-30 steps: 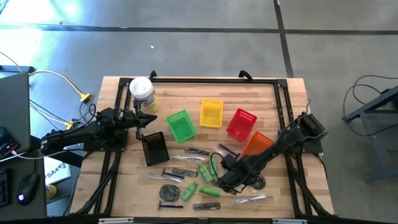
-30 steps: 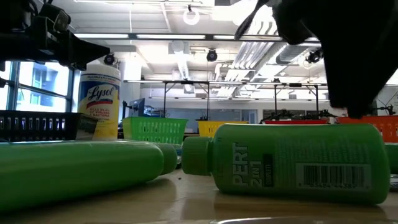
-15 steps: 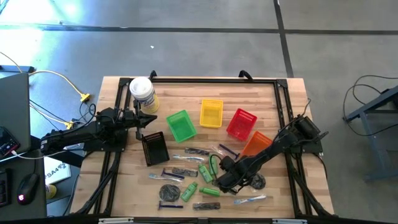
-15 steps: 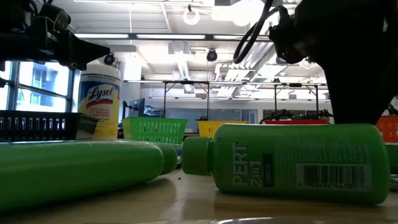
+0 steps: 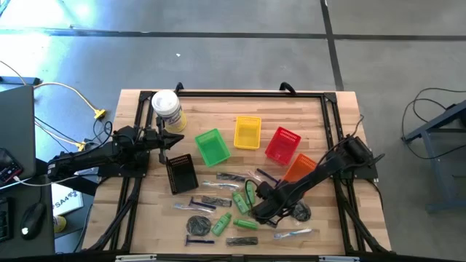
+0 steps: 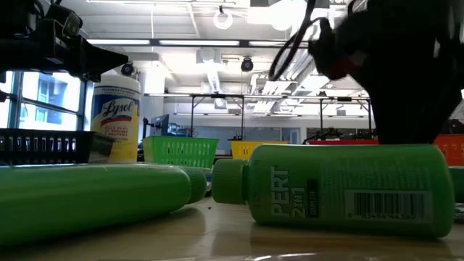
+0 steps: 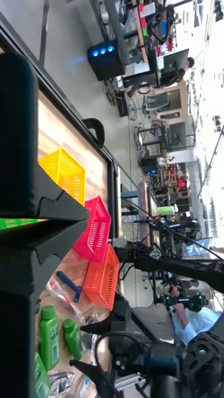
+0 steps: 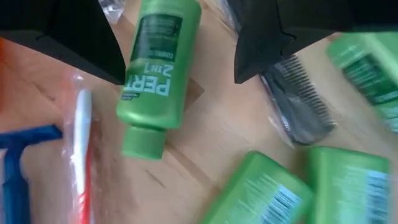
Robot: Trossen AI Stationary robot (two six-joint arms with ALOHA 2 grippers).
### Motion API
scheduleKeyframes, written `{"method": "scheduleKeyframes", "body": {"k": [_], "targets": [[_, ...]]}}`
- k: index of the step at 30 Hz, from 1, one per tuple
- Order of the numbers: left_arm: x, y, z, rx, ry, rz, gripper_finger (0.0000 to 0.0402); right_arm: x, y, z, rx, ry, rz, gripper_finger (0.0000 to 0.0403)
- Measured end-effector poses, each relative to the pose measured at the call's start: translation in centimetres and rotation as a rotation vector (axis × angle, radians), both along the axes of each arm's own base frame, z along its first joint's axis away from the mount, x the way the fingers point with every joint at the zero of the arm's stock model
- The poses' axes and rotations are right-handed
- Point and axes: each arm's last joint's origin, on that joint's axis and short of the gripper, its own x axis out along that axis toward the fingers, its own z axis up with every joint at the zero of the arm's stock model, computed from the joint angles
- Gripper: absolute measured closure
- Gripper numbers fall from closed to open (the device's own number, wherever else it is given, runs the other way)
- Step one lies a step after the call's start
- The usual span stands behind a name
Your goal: Pick & Place Travel size toiletries
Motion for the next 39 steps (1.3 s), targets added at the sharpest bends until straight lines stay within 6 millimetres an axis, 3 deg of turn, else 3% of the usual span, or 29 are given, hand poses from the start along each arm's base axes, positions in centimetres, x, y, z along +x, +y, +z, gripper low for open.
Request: {"method": "scheduleKeyframes", "body": {"k": [9,22,28,32,35,39], "targets": [[0.0,0.0,0.0,0.0,0.0,0.0,0.0402,0.2,0.0,-1.0,0.025,0.04,-0.022,0.0125],[0.0,0.0,0.0,0.0,0.0,-0.001,0.0402,0.3,0.0,-1.0,0.017,0.038,0.021,0.0283],[0.0,0.0,0.0,0.0,0.0,-0.002,0.0402,0.4,0.0,-0.9,-0.014,0.006,0.05,0.0281],[0.0,0.0,0.0,0.0,0.0,-0.003,0.0402,0.4,-0.4,0.6,-0.016,-0.053,0.076,0.0285],[0.0,0.0,0.0,0.0,0.0,-0.003,0.0402,0.1,-0.7,3.2,-0.029,-0.147,0.102,0.0294],[0.0,0.0,0.0,0.0,0.0,-0.003,0.0402,-1.2,-1.0,7.4,-0.183,-0.353,0.159,0.0291]]}}
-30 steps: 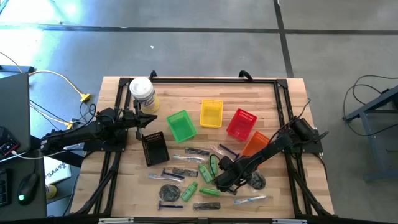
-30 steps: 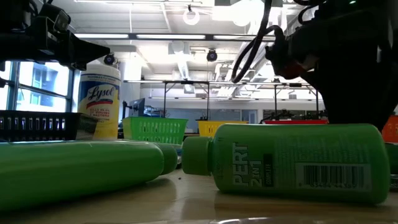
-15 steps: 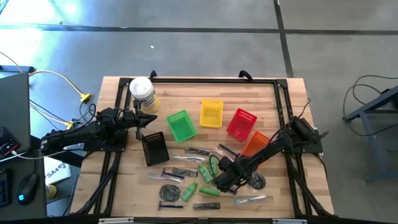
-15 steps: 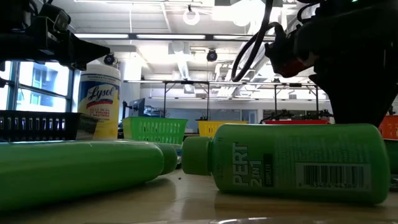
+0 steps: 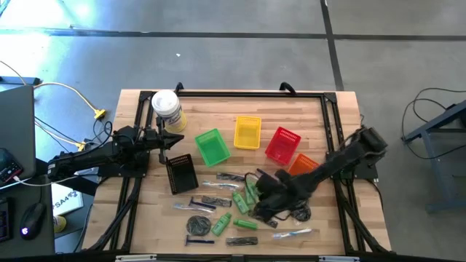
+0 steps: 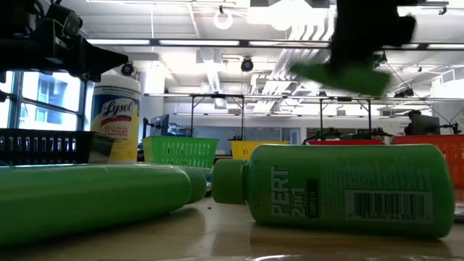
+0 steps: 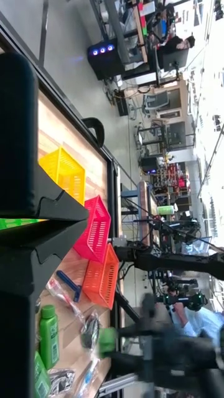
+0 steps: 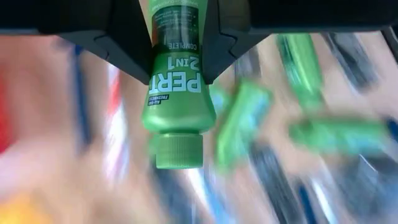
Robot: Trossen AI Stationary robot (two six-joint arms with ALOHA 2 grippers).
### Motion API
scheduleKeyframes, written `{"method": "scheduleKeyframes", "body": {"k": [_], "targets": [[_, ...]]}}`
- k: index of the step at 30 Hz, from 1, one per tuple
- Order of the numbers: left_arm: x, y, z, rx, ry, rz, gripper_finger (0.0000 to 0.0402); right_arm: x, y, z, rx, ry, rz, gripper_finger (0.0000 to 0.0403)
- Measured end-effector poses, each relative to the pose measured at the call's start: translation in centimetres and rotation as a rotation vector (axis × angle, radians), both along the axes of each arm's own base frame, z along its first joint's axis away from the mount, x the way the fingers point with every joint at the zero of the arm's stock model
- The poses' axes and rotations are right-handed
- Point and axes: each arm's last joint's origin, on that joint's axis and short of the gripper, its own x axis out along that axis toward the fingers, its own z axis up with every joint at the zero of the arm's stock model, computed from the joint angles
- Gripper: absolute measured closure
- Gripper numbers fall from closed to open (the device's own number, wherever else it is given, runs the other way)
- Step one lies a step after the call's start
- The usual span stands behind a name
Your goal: Pick & Place Travel size toiletries
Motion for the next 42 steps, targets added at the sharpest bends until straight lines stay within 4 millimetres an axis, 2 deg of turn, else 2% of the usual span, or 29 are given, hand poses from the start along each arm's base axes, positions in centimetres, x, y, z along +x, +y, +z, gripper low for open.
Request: {"method": "scheduleKeyframes", "body": {"k": [3,6,8,11,17,22,31,38,42], "targets": [[0.0,0.0,0.0,0.0,0.0,0.0,0.0402,-1.9,-0.1,3.6,-0.117,-0.167,0.016,0.0288],[0.0,0.0,0.0,0.0,0.0,0.0,0.0402,-4.0,-0.7,6.0,-0.194,-0.302,0.034,0.0293],[0.0,0.0,0.0,0.0,-0.001,0.0,0.0402,-5.4,-1.3,6.8,-0.232,-0.376,0.07,0.0294],[0.0,0.0,0.0,0.001,-0.002,0.001,0.0402,-6.8,-2.8,7.0,-0.208,-0.479,0.139,0.0291],[0.0,0.0,0.0,0.001,-0.005,0.003,0.0402,-8.8,-6.5,5.1,-0.154,-0.762,0.276,0.0291],[0.0,0.0,0.0,0.0,-0.001,0.003,0.0402,-10.9,-9.4,2.8,-0.171,-0.955,0.298,0.0289],[0.0,0.0,0.0,0.0,0.0,0.003,0.0402,-14.6,-13.4,-1.8,-0.192,-1.019,0.201,0.0286],[0.0,0.0,0.0,-0.001,0.0,0.015,0.0402,-16.1,-14.5,-3.6,-0.195,-1.053,0.24,0.0289],[0.0,0.0,0.0,-0.002,0.0,0.016,0.0402,-16.7,-15.0,-5.4,-0.225,-1.019,0.242,0.0283]]}}
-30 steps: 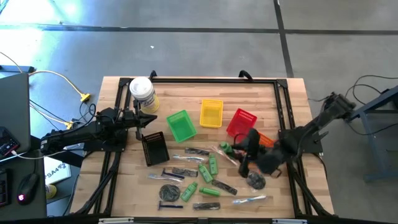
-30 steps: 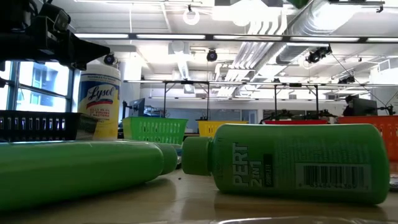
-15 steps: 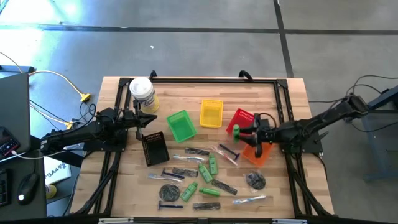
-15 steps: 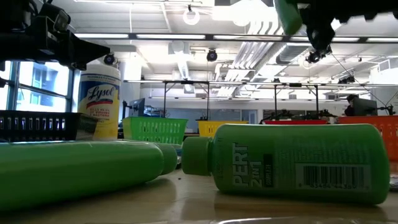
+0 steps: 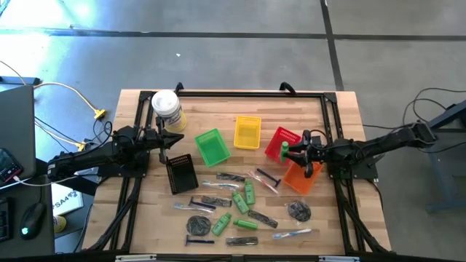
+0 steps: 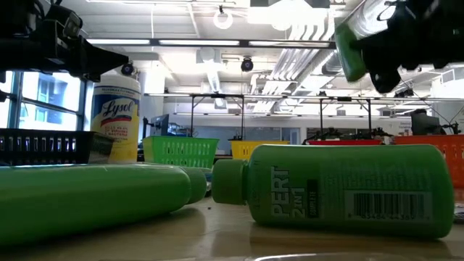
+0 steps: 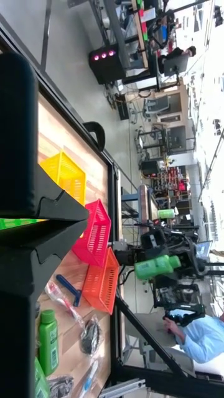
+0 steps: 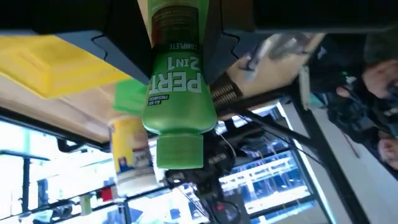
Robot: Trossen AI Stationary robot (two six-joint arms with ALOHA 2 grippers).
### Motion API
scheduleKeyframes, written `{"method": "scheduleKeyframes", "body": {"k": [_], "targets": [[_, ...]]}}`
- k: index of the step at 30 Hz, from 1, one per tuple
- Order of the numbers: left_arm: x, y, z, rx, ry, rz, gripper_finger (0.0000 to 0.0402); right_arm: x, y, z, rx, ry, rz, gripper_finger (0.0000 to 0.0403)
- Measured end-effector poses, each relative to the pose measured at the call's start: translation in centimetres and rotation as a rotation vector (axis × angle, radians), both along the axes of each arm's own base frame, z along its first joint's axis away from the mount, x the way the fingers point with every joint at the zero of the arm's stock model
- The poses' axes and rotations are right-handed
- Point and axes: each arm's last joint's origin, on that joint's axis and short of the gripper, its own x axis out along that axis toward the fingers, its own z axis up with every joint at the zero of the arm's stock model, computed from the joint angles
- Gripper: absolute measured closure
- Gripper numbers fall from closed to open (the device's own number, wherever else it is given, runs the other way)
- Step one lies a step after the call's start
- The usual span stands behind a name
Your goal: Pick & Place Travel size toiletries
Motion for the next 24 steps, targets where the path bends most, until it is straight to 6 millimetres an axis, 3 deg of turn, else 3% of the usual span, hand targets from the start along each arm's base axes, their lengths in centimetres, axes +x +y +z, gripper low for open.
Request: {"method": "scheduleKeyframes", "body": {"k": [4,11,16,24], "targets": [[0.0,0.0,0.0,-0.001,0.0,0.003,0.0402,-0.5,-0.6,-1.9,0.025,0.025,0.008,0.0285],[0.0,0.0,0.0,-0.001,-0.001,0.006,0.0402,-0.4,-1.1,-1.0,0.046,-0.043,-0.008,0.0286],[0.0,0.0,0.0,-0.004,-0.002,0.007,0.0402,0.7,-1.8,2.5,0.064,-0.066,-0.084,0.029],[-0.1,0.2,0.0,-0.029,-0.012,0.065,0.0402,4.7,-4.3,8.6,0.164,0.245,-0.23,0.0288]]}}
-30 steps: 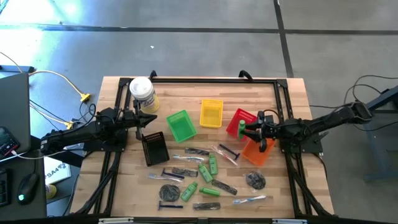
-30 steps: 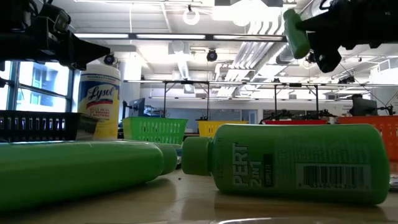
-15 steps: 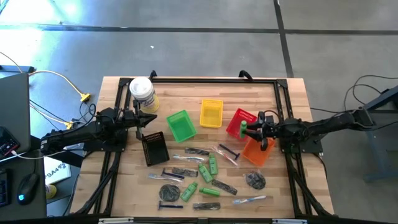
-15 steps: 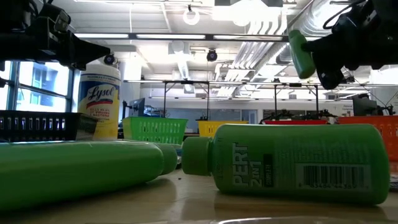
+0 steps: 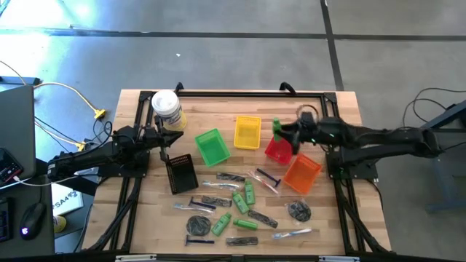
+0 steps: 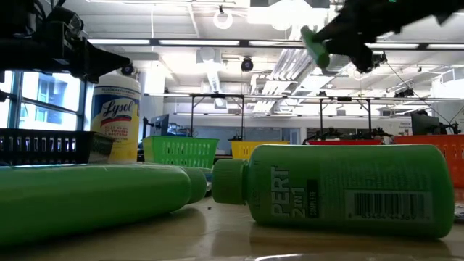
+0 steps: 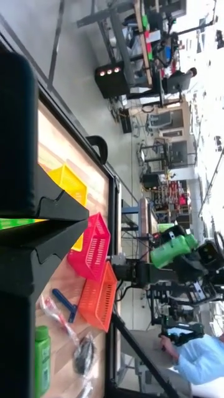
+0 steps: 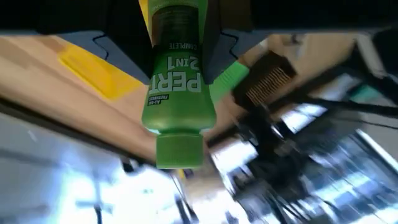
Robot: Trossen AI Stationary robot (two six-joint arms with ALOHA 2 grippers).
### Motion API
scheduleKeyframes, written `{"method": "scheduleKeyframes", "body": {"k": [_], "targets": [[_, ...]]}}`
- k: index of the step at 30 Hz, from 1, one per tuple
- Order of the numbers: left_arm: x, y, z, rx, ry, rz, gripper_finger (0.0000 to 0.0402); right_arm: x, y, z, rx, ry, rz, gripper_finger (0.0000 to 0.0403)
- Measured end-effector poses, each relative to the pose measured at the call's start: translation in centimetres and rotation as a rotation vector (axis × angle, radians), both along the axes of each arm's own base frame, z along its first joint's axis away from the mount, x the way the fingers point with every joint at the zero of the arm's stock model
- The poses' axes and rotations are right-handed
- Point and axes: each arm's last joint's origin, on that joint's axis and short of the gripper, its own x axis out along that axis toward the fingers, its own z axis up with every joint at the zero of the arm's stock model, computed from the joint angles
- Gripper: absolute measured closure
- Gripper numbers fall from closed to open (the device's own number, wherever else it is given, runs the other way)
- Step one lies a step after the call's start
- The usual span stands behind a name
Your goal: Pick & Place Travel size toiletries
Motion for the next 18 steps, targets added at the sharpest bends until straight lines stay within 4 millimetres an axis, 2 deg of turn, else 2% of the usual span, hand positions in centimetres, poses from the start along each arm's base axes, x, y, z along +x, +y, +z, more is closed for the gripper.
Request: {"method": "scheduleKeyframes", "body": {"k": [3,5,11,18], "targets": [[0.0,0.0,0.1,-0.01,-0.009,0.0,0.0402,2.4,-1.4,1.3,0.066,0.122,-0.042,0.0287],[0.0,0.0,0.1,-0.009,-0.011,0.0,0.0402,4.0,-2.7,1.4,0.094,0.189,-0.071,0.0287],[0.0,0.0,0.1,-0.009,-0.011,-0.001,0.0402,8.9,-6.5,-0.3,0.376,0.266,0.006,0.0287],[0.0,0.0,0.1,-0.01,-0.012,-0.001,0.0402,13.3,-8.8,-1.9,0.555,0.353,0.008,0.0288]]}}
